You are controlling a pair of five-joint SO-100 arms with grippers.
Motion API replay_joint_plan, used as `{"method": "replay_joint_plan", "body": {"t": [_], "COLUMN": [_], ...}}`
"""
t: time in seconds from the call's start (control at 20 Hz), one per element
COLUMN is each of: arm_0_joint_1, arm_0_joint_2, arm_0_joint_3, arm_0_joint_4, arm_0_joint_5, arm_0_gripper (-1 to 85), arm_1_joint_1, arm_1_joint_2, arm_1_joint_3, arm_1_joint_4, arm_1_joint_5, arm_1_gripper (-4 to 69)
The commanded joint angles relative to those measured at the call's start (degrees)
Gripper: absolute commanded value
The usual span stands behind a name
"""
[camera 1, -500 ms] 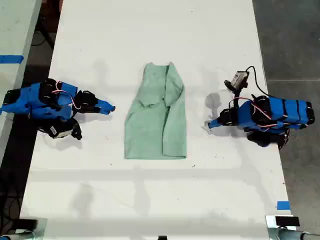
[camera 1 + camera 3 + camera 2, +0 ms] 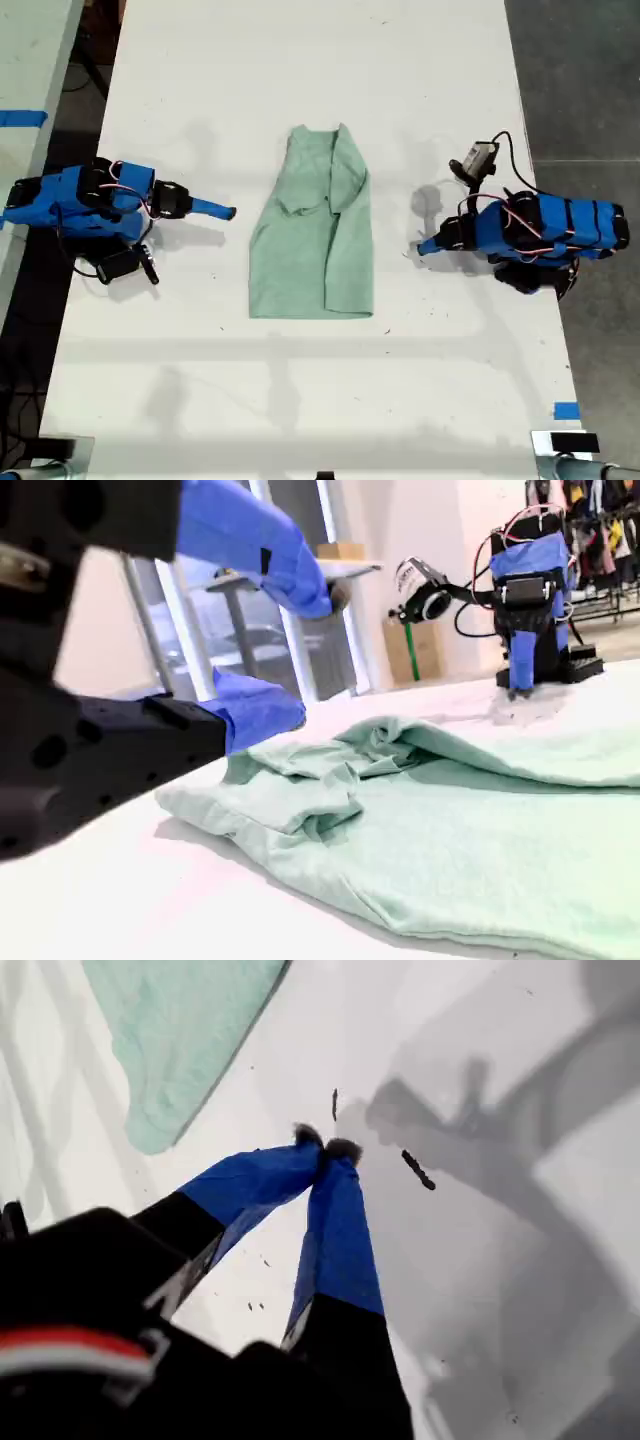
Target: Fold t shirt
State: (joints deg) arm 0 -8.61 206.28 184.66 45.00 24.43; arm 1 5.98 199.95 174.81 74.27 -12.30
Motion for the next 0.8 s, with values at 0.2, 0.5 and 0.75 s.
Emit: {"method": "replay_joint_plan", "body": {"t": [0.2, 0.5, 0.75], "arm_0_joint_1": [1.85, -0.62, 1.67], "arm_0_joint_2": [0.35, -24.96, -70.93], "arm_0_joint_3": [-9.84, -34.54, -54.49], "arm_0_joint_4": [-2.72, 1.05, 9.93], "arm_0_joint_5": [8.61, -1.23, -8.26], "arm_0_gripper": [7.5, 1.8, 14.3], "arm_1_joint_1": [0.18, 0.18, 0.09], "arm_1_joint_2": [0.7, 0.7, 0.7], "arm_1_joint_3": [3.08, 3.08, 3.08], "arm_1_joint_4": [0.44, 0.35, 0.26], "arm_1_joint_5": [0.53, -0.09, -0.09], "arm_1_gripper": [1.1, 1.1, 1.1]}}
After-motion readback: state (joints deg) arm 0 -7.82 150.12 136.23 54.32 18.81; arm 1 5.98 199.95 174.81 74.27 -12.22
